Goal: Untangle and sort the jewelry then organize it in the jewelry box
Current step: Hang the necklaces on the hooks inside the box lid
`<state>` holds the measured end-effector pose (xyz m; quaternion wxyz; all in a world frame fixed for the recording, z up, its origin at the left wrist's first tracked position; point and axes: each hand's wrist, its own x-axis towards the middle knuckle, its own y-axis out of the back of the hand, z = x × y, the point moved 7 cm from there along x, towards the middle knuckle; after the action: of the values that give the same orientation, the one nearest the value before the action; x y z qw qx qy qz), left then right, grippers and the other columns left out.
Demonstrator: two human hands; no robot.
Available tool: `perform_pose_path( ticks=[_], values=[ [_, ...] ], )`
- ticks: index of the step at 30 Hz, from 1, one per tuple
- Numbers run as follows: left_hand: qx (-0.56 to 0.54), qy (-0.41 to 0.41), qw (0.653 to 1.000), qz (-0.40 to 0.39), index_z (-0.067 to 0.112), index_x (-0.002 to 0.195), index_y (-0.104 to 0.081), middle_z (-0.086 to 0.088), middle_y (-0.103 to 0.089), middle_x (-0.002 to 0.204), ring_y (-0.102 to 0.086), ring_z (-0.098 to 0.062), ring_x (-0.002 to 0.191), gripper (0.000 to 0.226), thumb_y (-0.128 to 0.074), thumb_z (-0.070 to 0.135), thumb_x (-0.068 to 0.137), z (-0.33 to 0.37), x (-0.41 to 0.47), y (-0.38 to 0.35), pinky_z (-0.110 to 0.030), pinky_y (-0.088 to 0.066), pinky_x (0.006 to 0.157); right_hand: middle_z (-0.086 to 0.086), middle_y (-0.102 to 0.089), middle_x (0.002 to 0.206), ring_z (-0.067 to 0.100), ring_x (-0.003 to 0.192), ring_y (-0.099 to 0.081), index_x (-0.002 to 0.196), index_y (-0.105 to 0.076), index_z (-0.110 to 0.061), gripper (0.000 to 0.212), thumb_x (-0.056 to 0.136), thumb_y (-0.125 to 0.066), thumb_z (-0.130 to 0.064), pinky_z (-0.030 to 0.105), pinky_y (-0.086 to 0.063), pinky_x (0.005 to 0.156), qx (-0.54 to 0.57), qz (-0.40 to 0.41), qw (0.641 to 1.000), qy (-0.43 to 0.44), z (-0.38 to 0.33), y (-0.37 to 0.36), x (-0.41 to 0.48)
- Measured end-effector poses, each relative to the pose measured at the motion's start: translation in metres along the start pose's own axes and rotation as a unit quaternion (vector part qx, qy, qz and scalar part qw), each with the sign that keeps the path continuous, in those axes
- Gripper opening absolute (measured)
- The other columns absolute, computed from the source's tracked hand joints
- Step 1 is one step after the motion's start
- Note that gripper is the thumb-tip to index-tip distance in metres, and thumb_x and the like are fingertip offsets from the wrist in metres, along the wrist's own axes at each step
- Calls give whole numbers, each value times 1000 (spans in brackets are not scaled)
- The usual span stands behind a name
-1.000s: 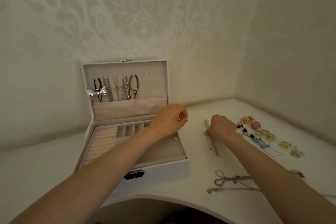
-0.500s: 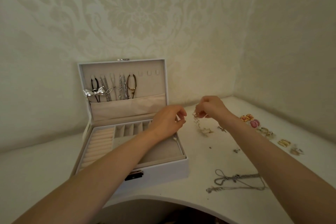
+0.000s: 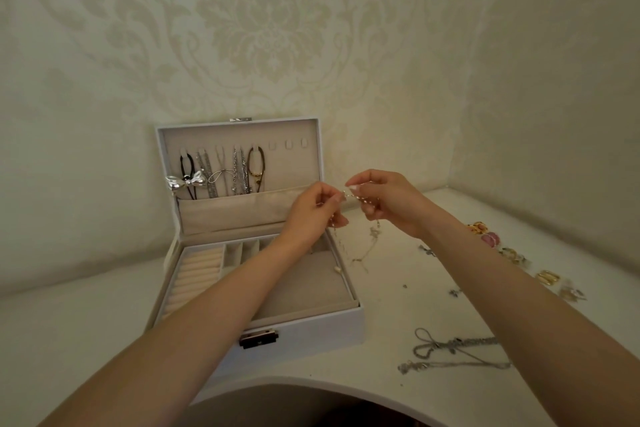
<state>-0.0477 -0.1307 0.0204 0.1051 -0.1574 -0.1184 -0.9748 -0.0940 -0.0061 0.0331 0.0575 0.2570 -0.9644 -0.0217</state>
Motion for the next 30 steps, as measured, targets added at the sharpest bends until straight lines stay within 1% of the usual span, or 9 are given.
perform_pose_path(
  ticks=[4, 8, 14, 18, 20, 22, 24, 27, 30],
  values=[
    [-14, -25, 999, 37, 7, 90, -54, 0, -55, 69, -48, -8, 51, 9, -50, 12, 96, 9, 0, 10, -17, -41, 47, 5, -62, 78, 9, 48, -43, 104, -66, -3, 21, 87, -66, -15, 20, -33, 46, -46, -25, 999, -1, -1, -2, 1],
    [-18, -38, 995, 87, 15, 83, -51, 1, -58, 70, -45, -5, 48, 14, -48, 12, 97, 15, 6, 24, -16, -37, 46, 4, -59, 65, 11, 53, -49, 94, -69, -5, 16, 84, -70, -18, 22, -42, 55, -103, -73, 992, -20, 3, -7, -1],
    [0, 70, 981, 183, 13, 87, -47, -3, -56, 70, -51, -11, 52, 14, -41, 14, 100, -1, 12, 59, -18, -42, 41, 5, -58, 64, 20, 69, -61, 84, -67, -5, 9, 88, -64, -13, 30, -53, 77, -44, -61, 997, 2, 3, -8, 2],
    [60, 112, 978, 166, 4, 98, -48, -8, -54, 69, -53, -17, 53, 10, -40, 10, 99, -14, 5, 66, -27, -49, 48, 4, -55, 64, 17, 62, -54, 89, -68, -6, 10, 89, -62, -14, 36, -53, 77, -15, -68, 997, 23, -3, -17, 5],
    [104, 127, 972, 167, 4, 96, -48, -12, -56, 72, -55, -21, 54, 9, -39, 7, 98, -24, 4, 73, -35, -52, 57, 3, -55, 68, 15, 58, -49, 98, -70, -8, 13, 88, -62, -7, 30, -51, 66, 1, -70, 997, 31, -7, -20, 6],
    [178, 130, 961, 169, 9, 90, -49, -14, -63, 83, -61, -28, 65, 10, -42, 12, 96, -31, 4, 84, -44, -55, 71, 4, -59, 73, 14, 57, -49, 105, -69, -10, 22, 87, -60, -1, 27, -47, 62, 3, -63, 997, 42, -10, -20, 8],
    [316, 128, 929, 145, 14, 90, -54, -10, -67, 94, -64, -30, 85, 11, -46, 21, 93, -30, 3, 90, -40, -52, 81, 5, -63, 76, 13, 59, -50, 109, -67, -9, 26, 88, -58, 2, 27, -46, 62, 1, -55, 997, 57, -14, -19, 9],
    [395, 71, 905, 143, 17, 98, -57, 0, -65, 99, -59, -24, 95, 10, -55, 21, 89, -14, -1, 85, -31, -45, 76, 5, -68, 77, 10, 55, -50, 106, -66, -8, 23, 89, -56, 3, 21, -41, 55, -27, -51, 996, 71, -21, -24, 10],
    [297, -76, 947, 100, 21, 110, -53, 7, -62, 102, -57, -16, 82, 28, -60, 10, 84, 18, -6, 62, -26, -44, 70, 4, -70, 76, 9, 53, -49, 97, -65, -11, 16, 89, -58, 1, 21, -38, 51, -71, -68, 992, 75, -25, -36, 10]
  ],
)
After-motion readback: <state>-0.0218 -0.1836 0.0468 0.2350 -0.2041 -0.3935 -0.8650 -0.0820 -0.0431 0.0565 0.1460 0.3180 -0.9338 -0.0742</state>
